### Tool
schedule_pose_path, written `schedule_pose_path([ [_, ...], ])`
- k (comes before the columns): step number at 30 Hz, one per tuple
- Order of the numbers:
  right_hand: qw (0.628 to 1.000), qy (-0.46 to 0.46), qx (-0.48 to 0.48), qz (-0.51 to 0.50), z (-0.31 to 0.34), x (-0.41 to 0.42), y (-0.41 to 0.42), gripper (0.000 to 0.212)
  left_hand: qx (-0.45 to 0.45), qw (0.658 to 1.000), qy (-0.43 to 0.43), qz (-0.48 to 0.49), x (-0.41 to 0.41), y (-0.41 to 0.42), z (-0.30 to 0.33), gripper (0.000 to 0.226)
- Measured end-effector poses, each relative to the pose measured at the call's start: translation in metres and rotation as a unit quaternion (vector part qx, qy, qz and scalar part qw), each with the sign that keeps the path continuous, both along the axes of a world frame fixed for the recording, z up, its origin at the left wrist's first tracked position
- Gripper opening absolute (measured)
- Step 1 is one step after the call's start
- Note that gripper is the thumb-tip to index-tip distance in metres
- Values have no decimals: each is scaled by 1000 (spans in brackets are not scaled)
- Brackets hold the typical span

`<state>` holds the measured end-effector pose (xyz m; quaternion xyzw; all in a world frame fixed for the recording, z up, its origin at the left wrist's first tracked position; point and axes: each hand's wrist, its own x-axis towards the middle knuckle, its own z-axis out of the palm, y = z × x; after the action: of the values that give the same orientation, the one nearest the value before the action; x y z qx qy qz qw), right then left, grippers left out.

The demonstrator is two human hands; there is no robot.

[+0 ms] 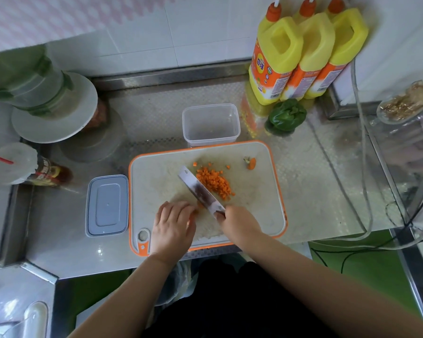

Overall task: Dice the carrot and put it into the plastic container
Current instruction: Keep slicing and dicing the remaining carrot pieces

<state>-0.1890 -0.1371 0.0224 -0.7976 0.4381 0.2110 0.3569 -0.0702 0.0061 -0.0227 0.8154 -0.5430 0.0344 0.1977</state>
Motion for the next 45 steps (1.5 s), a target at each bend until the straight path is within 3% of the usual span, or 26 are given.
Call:
schedule_pose_path([
  [6,999,5,-11,42,8,-8,3,27,114,981,97,121,2,18,-2,68],
  [8,998,12,-17,56,7,-9,6,26,128,976,119,131,1,18,-1,74],
  [16,998,10,10,62,6,-7,15,28,97,972,142,161,-6,18,0,65],
  [23,996,30,21,87,4,-6,8,40,122,965,166,162,-8,14,-1,81],
  [27,994,23,-6,104,5,-2,-10,32,103,965,168,172,-10,6,1,76],
  [33,997,9,-65,46,3,-4,-47,27,92,969,166,161,-10,4,1,76],
  [39,981,-33,-148,123,7,-13,-30,28,118,961,195,159,-11,4,5,76],
  [45,949,-81,-269,142,12,-28,-5,28,-129,982,72,120,-8,-4,28,31],
])
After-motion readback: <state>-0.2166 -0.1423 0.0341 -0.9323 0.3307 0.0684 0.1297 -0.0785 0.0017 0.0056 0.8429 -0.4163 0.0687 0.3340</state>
